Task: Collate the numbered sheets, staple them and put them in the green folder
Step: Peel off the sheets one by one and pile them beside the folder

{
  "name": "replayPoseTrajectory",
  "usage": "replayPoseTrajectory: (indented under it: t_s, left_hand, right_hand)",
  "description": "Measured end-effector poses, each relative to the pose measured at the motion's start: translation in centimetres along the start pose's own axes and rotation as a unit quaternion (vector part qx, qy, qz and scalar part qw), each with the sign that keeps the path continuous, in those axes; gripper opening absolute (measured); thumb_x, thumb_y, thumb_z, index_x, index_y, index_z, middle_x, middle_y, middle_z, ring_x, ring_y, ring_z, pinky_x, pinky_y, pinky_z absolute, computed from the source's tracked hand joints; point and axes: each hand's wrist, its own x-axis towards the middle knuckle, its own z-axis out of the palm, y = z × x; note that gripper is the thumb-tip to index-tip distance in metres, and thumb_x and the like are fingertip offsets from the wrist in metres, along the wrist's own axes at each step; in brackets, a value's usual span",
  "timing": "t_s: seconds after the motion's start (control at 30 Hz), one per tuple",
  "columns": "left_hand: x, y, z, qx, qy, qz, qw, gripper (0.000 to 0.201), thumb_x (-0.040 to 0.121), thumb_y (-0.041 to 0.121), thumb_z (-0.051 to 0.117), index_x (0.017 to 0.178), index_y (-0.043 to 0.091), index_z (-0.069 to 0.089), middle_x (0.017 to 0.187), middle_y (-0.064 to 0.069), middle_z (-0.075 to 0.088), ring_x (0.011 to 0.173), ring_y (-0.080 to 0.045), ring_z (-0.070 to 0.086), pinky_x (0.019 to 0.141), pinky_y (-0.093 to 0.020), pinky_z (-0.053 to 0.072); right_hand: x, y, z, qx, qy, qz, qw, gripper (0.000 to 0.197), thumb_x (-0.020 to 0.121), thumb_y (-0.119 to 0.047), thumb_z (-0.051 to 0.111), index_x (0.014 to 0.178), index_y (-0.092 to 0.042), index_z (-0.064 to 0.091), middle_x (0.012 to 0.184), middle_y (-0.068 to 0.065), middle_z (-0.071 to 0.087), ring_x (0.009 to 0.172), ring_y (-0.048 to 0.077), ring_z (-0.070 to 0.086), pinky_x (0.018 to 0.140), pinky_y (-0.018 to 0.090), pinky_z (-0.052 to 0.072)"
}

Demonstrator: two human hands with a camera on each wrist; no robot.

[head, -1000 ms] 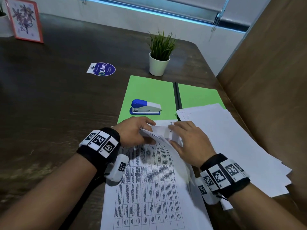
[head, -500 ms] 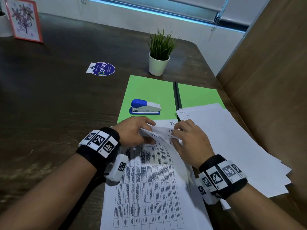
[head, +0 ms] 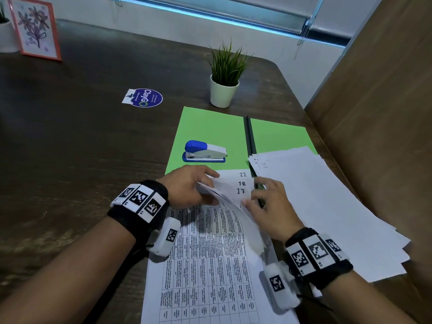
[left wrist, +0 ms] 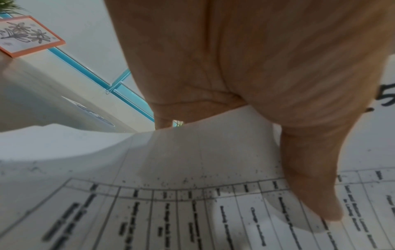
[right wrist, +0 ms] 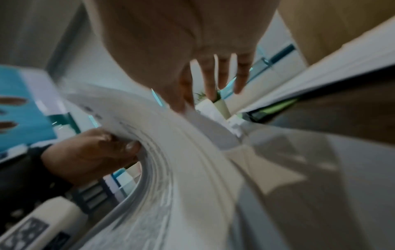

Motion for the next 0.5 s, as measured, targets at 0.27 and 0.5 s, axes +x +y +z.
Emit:
replayPoseTrajectory:
  t_s: [0.27,0.5]
  left_hand:
    - [-0.2,0.1,-0.3,-0.002,0.005,-0.004,1.0,0.013,0.076,0.036,0.085,0.069,0.038,0.074,0.123,0.022,0.06,0.105,-0.008,0.063,0.092,-0.04,0.054]
    - [-0.2,-0.1,-0.3,0.023,0.001,-0.005,1.0,0.013,0.076,0.039,0.084,0.08,0.028,0.079,0.126,0.019,0.058,0.107,-0.011,0.063,0.093,-0.04,0.054]
  right_hand:
    - [0.1,2.1,-0.7,0.125,0.117,0.068,0.983,0.022,0.088,-0.029,0.07,0.083,-0.007,0.072,0.1,-0.002,0.063,0.102,0.022,0.059,0.086,0.035,0.053]
    - [-1.1,2.4,-3.1,0.085,-0.027,0.126,0.988,0.019,0.09,-0.029,0.068,0.072,-0.022,0.07,0.075,-0.002,0.068,0.064,0.01,0.061,0.059,0.021,0.044]
